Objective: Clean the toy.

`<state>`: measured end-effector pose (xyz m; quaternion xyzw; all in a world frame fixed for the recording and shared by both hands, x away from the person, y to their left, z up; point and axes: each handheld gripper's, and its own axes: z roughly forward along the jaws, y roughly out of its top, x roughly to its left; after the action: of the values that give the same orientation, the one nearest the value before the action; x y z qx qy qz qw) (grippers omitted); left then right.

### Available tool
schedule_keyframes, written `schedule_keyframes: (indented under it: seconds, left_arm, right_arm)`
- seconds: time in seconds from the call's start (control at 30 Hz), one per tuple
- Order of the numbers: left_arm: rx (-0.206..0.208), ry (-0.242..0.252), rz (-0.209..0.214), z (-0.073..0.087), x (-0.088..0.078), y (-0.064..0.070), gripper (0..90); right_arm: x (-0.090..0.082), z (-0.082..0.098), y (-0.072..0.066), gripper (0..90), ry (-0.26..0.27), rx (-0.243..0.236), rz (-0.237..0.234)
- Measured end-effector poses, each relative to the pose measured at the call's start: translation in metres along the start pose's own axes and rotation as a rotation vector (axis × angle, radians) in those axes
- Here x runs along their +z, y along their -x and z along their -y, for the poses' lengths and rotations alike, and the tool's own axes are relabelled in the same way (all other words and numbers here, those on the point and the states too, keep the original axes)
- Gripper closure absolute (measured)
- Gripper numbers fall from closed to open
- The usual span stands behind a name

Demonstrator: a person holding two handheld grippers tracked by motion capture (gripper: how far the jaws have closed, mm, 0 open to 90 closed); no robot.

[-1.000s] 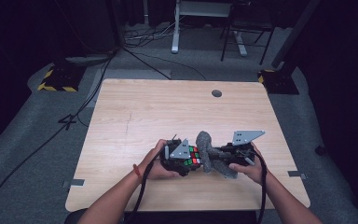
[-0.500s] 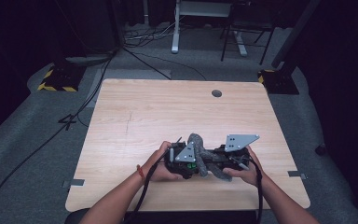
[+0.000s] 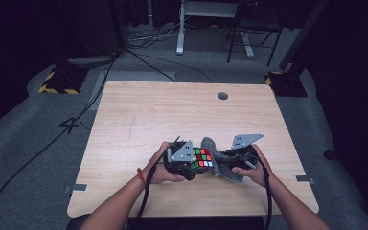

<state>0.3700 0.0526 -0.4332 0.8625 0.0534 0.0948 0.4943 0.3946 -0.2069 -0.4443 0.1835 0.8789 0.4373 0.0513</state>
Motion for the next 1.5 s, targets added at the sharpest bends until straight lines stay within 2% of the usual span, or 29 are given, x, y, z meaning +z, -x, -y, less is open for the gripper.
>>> schedule_keyframes:
  seconds: [0.07, 0.13, 0.2, 0.37, 0.43, 0.57, 0.67, 0.77, 0.87, 0.9, 0.97, 1.03, 1.1, 1.23, 1.3, 1.37, 1.5]
  left_arm:
    - [0.003, 0.007, -0.009, 0.001, 0.0, 0.0, 33.6]
    - [-0.006, 0.01, -0.008, 0.002, -0.001, -0.001, 33.6]
    - [-0.003, 0.007, -0.004, 0.003, -0.001, -0.002, 33.5]
    - [0.005, -0.027, -0.011, 0.005, 0.003, -0.002, 32.8]
    - [0.002, -0.041, -0.009, 0.005, 0.005, -0.002, 32.1]
    - [0.019, -0.074, -0.005, 0.006, 0.008, -0.001, 32.6]
    - [0.023, -0.08, -0.002, 0.007, 0.008, -0.001, 32.8]
    - [0.03, -0.073, -0.011, 0.005, 0.006, -0.001, 33.2]
    - [0.013, -0.039, -0.009, 0.002, 0.003, -0.001, 33.3]
    - [0.019, -0.037, -0.014, 0.002, 0.002, -0.001, 33.4]
    - [0.012, -0.022, -0.014, 0.001, -0.001, -0.002, 33.4]
    - [0.016, -0.02, -0.02, 0.0, -0.003, -0.003, 33.4]
    - [0.003, -0.003, -0.02, 0.0, -0.005, -0.003, 33.4]
    - [0.005, 0.003, -0.017, -0.001, -0.007, -0.004, 33.4]
    - [0.008, -0.012, -0.02, 0.001, -0.006, -0.004, 33.4]
    - [0.005, -0.016, -0.01, 0.002, -0.005, -0.005, 33.4]
    - [0.02, -0.068, 0.006, 0.004, 0.004, -0.003, 33.4]
  right_arm:
    - [-0.001, -0.002, -0.002, 75.2, 0.031, -0.001, -0.034]
    - [-0.006, -0.004, -0.005, 75.3, 0.076, -0.007, -0.052]
    - [-0.008, -0.004, -0.005, 75.3, 0.095, -0.006, -0.057]
    - [-0.012, -0.005, -0.006, 75.4, 0.129, -0.002, -0.08]
    - [-0.016, -0.008, -0.007, 75.5, 0.161, 0.003, -0.095]
    - [-0.019, -0.011, -0.012, 75.5, 0.177, -0.016, -0.101]
    - [-0.02, -0.012, -0.014, 75.5, 0.185, -0.023, -0.11]
    - [-0.02, -0.013, -0.014, 75.5, 0.162, -0.038, -0.083]
    - [-0.018, -0.012, -0.014, 75.5, 0.126, -0.045, -0.056]
    - [-0.016, -0.011, -0.013, 75.5, 0.118, -0.04, -0.056]
    - [-0.011, -0.01, -0.015, 75.5, 0.079, -0.061, -0.031]
    - [-0.006, -0.008, -0.015, 75.5, 0.057, -0.058, -0.031]
    - [-0.002, -0.007, -0.015, 75.6, 0.025, -0.064, -0.022]
    - [0.001, -0.005, -0.015, 75.5, 0.005, -0.06, -0.024]
    - [-0.001, -0.005, -0.015, 75.6, 0.019, -0.065, -0.031]
    - [-0.007, -0.008, -0.016, 75.5, 0.056, -0.065, -0.03]
    - [-0.024, -0.015, -0.018, 75.5, 0.166, -0.076, -0.059]
